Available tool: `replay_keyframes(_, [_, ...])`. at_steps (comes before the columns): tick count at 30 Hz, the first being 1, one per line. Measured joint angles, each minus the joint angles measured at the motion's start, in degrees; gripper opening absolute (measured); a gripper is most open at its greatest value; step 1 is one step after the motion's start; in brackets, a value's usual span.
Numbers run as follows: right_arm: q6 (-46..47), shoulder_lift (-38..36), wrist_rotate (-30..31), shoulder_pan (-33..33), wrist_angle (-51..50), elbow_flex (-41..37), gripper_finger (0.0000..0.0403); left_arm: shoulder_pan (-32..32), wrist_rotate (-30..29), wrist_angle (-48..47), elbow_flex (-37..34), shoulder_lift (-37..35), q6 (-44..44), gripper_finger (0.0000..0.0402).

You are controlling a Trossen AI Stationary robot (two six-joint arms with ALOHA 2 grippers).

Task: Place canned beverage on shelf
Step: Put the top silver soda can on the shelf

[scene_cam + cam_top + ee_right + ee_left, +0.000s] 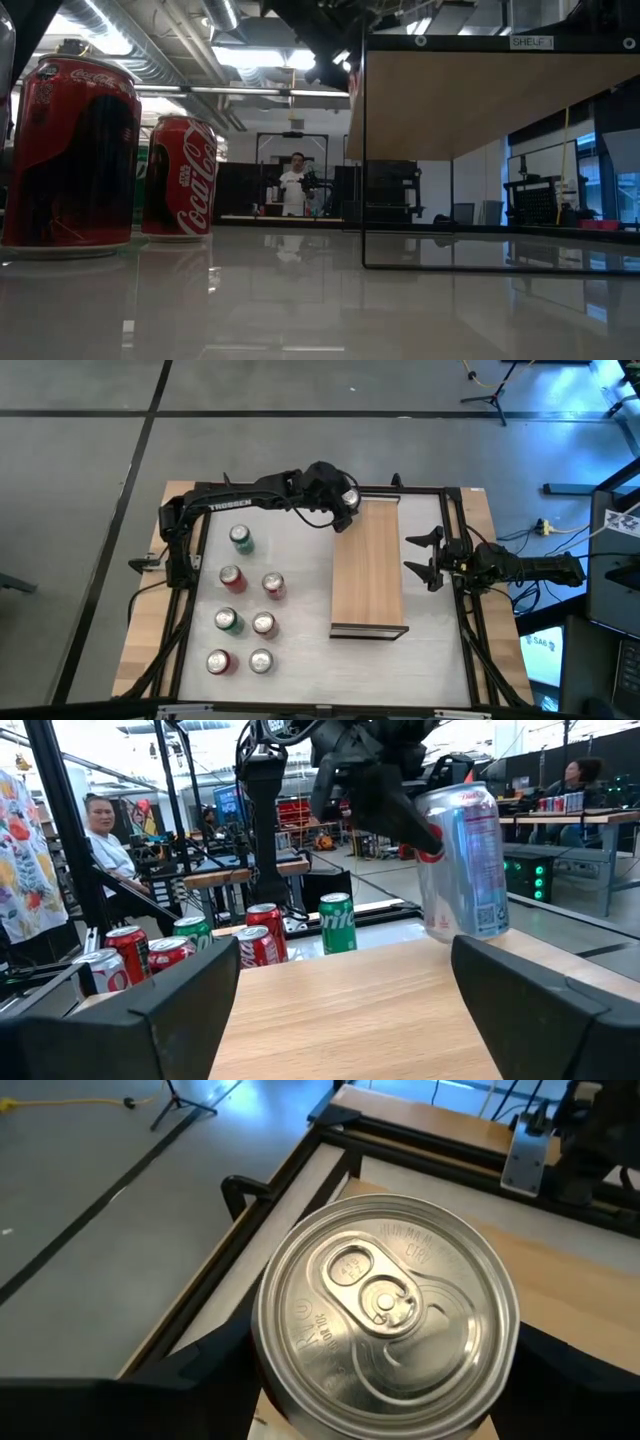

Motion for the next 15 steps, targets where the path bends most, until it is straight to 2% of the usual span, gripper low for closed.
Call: replay_keyframes(15, [0.01,0.00,0.02,0.01,-0.04,0.00,0.0358,0.09,0.28,0.88,0.01,1.79,-1.53,0.0286])
